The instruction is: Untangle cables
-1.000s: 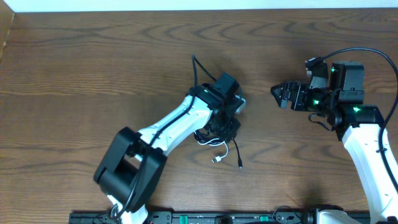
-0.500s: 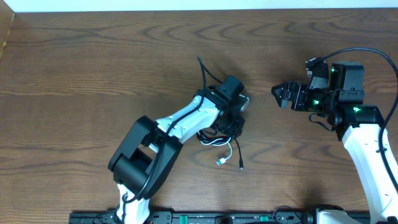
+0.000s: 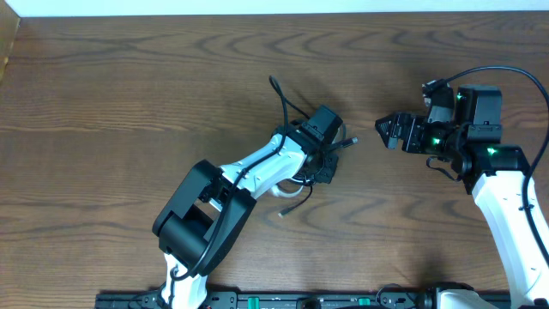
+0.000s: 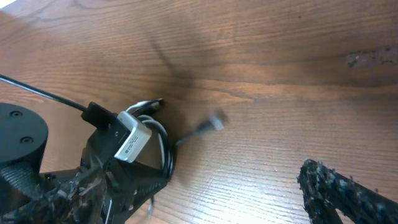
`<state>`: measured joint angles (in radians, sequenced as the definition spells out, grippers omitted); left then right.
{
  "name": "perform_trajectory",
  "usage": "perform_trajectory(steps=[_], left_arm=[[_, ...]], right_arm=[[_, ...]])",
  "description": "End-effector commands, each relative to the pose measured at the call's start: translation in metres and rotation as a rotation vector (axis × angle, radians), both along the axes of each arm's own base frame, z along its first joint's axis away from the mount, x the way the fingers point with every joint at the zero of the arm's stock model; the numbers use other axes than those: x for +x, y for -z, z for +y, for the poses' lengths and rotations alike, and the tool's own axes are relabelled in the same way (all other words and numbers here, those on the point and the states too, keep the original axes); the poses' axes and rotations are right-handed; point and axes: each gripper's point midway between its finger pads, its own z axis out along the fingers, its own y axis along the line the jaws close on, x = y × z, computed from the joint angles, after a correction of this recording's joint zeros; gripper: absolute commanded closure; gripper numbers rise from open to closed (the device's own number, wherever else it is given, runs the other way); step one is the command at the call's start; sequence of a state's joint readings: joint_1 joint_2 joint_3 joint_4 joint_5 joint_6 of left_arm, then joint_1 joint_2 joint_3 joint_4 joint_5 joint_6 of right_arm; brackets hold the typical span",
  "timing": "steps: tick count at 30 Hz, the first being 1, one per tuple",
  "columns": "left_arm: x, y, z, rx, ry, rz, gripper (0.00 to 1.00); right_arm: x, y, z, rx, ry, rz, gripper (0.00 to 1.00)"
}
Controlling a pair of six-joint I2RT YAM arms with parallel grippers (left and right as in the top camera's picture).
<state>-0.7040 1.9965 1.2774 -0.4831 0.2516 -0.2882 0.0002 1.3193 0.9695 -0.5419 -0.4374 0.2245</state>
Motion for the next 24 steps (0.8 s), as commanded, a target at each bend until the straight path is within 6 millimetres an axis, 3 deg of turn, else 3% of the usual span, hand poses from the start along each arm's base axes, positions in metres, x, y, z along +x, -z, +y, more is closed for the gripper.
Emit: perform_trajectory(steps=[1, 7, 13, 18, 24], left_arm=[[0.024, -0.021, 0.007, -0.001, -0.062, -0.056, 0.93], [0.062, -0.119, 0.024, -0.238, -0.303, -0.095, 0.93], [0.071, -0.192, 0.051, -0.445, -0.471, -0.085, 0.93], [0.072, -0.222, 0.063, -0.56, -0.59, -0.036, 0.93], [0.07, -0.239, 0.055, -0.695, -0.622, 0.088, 0.93]], right_arm=[[0.004, -0.004, -0.005, -0.011, 0.023, -0.009, 0.04], [0.004, -0.004, -0.005, -0.008, 0.021, -0.009, 0.03], [0.002, -0.008, 0.005, 0.038, -0.018, -0.014, 0.03], [0.001, -0.02, 0.024, 0.108, -0.093, -0.048, 0.06], [0.0, -0.042, 0.059, 0.214, -0.215, -0.119, 0.11]])
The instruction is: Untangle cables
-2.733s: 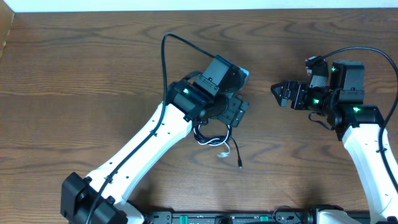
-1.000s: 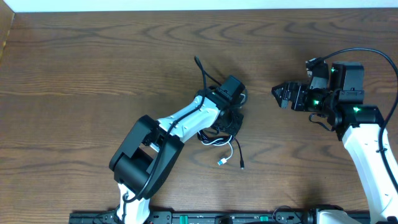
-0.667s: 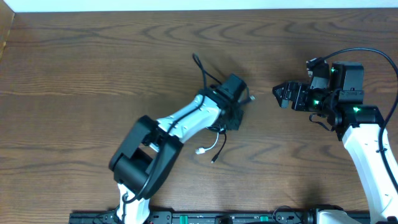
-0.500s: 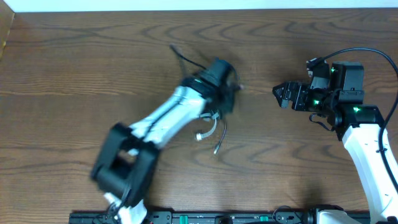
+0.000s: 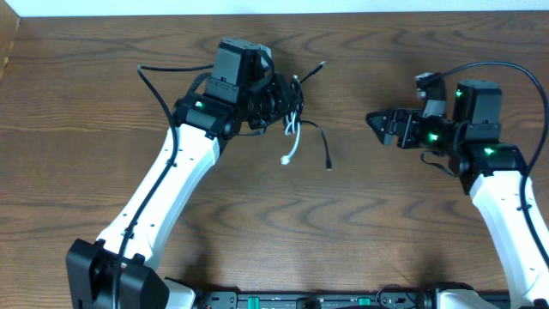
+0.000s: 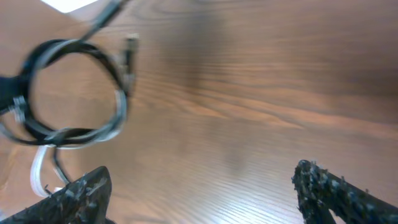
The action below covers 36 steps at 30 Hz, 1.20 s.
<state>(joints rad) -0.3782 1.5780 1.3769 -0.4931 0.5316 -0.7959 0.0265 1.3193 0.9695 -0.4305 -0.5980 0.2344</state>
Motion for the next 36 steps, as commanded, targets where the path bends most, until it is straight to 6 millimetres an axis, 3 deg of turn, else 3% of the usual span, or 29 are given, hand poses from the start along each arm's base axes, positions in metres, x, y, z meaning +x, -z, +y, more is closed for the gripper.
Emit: perform_trajectory(steps=[1, 7, 13, 20, 23, 24, 27, 31, 36], left_arm=[[-0.007, -0.018, -0.009, -0.159, -0.008, 0.102, 0.93], [-0.005, -0.021, -0.006, -0.251, -0.109, 0.234, 0.93], [-0.005, -0.021, -0.005, -0.336, -0.244, 0.395, 0.93], [0.0, -0.018, -0.001, -0.36, -0.342, 0.454, 0.92], [0.007, -0.009, 0.011, -0.312, -0.422, 0.43, 0.92], [0.009, 0.003, 0.024, -0.266, -0.52, 0.451, 0.92], [0.008, 0.022, 0.048, -0.215, -0.722, 0.514, 0.93], [0.013, 0.028, 0.065, -0.17, -0.821, 0.481, 0.93], [0.008, 0.032, 0.068, -0.193, -0.894, 0.545, 0.93]], right_arm=[[-0.006, -0.017, 0.031, 0.093, -0.097, -0.017, 0.11], [-0.014, -0.031, 0.068, 0.121, -0.205, -0.074, 0.12], [-0.018, -0.042, 0.091, 0.133, -0.27, -0.133, 0.13], [-0.014, -0.052, 0.098, 0.188, -0.244, -0.133, 0.2], [-0.013, -0.056, 0.098, 0.225, -0.215, -0.109, 0.22], [-0.011, -0.057, 0.098, 0.23, -0.204, -0.105, 0.27], [-0.008, -0.047, 0.093, 0.208, -0.137, -0.057, 0.3], [-0.01, -0.024, 0.087, 0.145, -0.032, 0.038, 0.3], [-0.023, -0.017, 0.114, 0.099, -0.079, 0.035, 0.26]])
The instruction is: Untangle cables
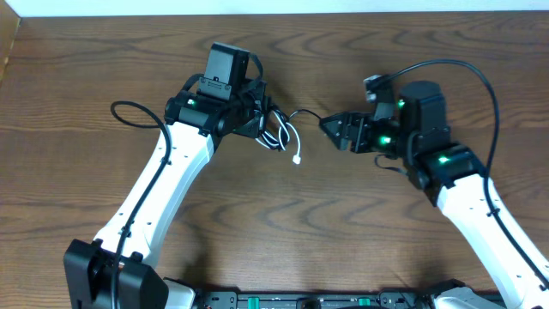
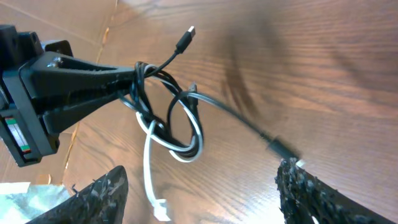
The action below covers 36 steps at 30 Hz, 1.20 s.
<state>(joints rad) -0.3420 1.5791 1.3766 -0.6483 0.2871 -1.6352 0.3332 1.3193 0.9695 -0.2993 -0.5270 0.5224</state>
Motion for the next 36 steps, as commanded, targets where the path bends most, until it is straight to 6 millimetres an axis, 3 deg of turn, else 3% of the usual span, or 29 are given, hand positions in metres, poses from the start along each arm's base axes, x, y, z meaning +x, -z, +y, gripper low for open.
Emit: perform_trajectory(steps=[1, 3, 9, 13, 19, 25, 28, 29, 36], left_arm=[[0.003, -0.002, 0.011, -0.007, -0.121, 0.027, 0.93], [0.001, -0.001, 0.012, -0.013, -0.139, 0.047, 0.92], [-0.005, 0.004, 0.014, -0.003, -0.144, 0.077, 0.93], [-0.006, 0.004, 0.014, -0.001, -0.143, 0.081, 0.93], [-0.007, 0.005, 0.015, 0.0, -0.143, 0.084, 0.93], [-0.008, 0.006, 0.016, 0.007, -0.147, 0.09, 0.93], [-0.006, 0.006, 0.019, 0.022, -0.158, 0.084, 0.93], [-0.006, 0.006, 0.019, 0.024, -0.159, 0.083, 0.93], [-0.012, 0.01, 0.021, 0.038, -0.152, 0.104, 0.93]], right_arm=[[-0.003, 0.002, 0.019, -0.04, 0.004, -0.016, 0.26], [-0.007, 0.01, 0.03, -0.057, -0.019, -0.007, 0.27], [-0.012, 0.039, 0.046, -0.092, -0.056, 0.059, 0.47], [-0.012, 0.053, 0.051, -0.098, -0.075, 0.092, 0.5], [-0.018, 0.053, 0.064, -0.072, -0.154, 0.08, 0.5], [-0.021, 0.058, 0.062, -0.1, -0.17, 0.077, 0.83], [-0.026, 0.064, 0.059, -0.132, -0.194, 0.081, 0.91], [-0.027, 0.065, 0.058, -0.137, -0.196, 0.089, 0.99], [-0.027, 0.059, 0.064, -0.106, -0.217, 0.071, 0.99]])
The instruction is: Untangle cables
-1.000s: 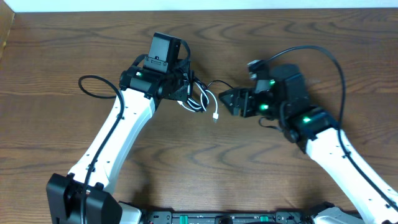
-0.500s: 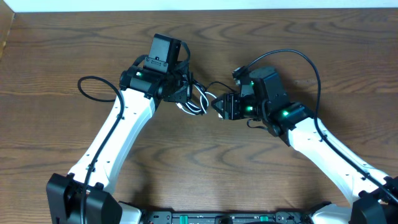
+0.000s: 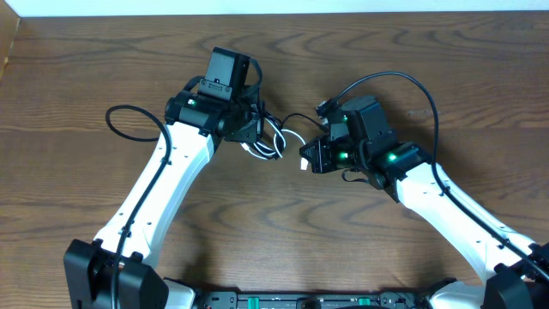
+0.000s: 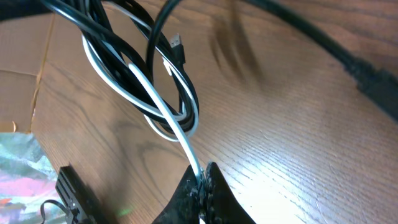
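A knot of black cable (image 3: 273,129) and white cable (image 3: 268,151) hangs between the two arms over the table middle. My left gripper (image 3: 249,129) holds the bundle at its left side, jaws closed on the cables. My right gripper (image 3: 306,160) is shut on the white cable's free end; its plug (image 3: 303,166) shows at the fingertips. In the right wrist view the white cable (image 4: 165,109) runs from the loops down into the pinched right gripper (image 4: 204,182), black loops (image 4: 124,50) wound round it. A black plug (image 4: 177,46) dangles free.
The dark wooden table (image 3: 86,77) spreads around both arms. A loop of the left arm's own black cable (image 3: 129,129) sticks out to the left. In the right wrist view a black object (image 4: 74,190) and a crumpled bag (image 4: 18,162) lie beyond the table's edge.
My right gripper was open just right of the bundle. Now it has moved left and lower and is shut on the white cable's end. My left gripper still holds the bundle in about the same spot.
First my left gripper was down at the cable bundle in mid-table, my right gripper open far right. Then the left held the bundle lifted at the far left-centre. Then the right came close, open, beside the bundle. Now it grips the white cable's end.
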`<state>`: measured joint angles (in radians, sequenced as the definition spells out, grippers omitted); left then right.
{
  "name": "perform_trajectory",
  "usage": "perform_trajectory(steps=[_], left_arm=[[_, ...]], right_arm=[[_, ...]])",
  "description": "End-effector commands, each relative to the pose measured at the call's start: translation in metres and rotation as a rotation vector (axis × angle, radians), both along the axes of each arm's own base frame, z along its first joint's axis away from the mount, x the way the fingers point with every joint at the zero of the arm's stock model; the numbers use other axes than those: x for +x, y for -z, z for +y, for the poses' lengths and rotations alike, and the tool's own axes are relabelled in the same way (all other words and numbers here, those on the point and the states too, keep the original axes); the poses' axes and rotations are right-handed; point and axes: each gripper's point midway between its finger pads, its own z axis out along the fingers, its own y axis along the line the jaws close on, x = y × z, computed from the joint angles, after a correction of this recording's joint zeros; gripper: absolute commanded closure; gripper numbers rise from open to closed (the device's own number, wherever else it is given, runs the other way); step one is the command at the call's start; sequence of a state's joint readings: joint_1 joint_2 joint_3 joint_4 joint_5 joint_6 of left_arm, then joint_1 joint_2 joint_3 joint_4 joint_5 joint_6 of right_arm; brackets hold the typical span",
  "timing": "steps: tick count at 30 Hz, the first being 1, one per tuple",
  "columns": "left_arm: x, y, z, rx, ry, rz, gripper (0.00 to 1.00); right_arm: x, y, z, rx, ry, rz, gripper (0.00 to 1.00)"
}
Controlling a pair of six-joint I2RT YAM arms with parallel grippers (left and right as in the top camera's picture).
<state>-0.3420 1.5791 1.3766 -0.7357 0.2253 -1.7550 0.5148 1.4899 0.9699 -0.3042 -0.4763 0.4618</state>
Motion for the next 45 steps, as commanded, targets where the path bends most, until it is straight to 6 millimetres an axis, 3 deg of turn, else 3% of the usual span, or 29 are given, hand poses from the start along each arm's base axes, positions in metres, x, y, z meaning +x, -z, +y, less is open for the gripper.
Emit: perform_trajectory(steps=[1, 5, 20, 30, 38, 45], left_arm=[[-0.002, -0.002, 0.006, 0.025, -0.007, 0.0, 0.93], [-0.011, 0.003, 0.007, 0.042, 0.031, 0.03, 0.92], [-0.032, -0.001, -0.027, -0.085, 0.151, 0.088, 0.93], [-0.058, 0.008, -0.024, -0.072, 0.165, 0.206, 0.93], [-0.076, 0.012, -0.031, -0.063, 0.206, 0.258, 0.93], [-0.078, 0.01, -0.038, -0.073, 0.225, 0.251, 0.92]], right_arm=[[0.002, -0.01, 0.009, 0.036, -0.042, -0.039, 0.99], [0.008, -0.019, 0.015, 0.071, -0.045, -0.073, 0.99], [0.02, -0.045, 0.034, 0.163, -0.029, -0.161, 0.99], [0.043, -0.043, 0.019, 0.095, 0.099, -0.222, 0.99], [0.046, -0.032, 0.008, 0.054, 0.178, -0.174, 0.99], [0.04, -0.03, 0.012, 0.061, 0.158, -0.153, 0.99]])
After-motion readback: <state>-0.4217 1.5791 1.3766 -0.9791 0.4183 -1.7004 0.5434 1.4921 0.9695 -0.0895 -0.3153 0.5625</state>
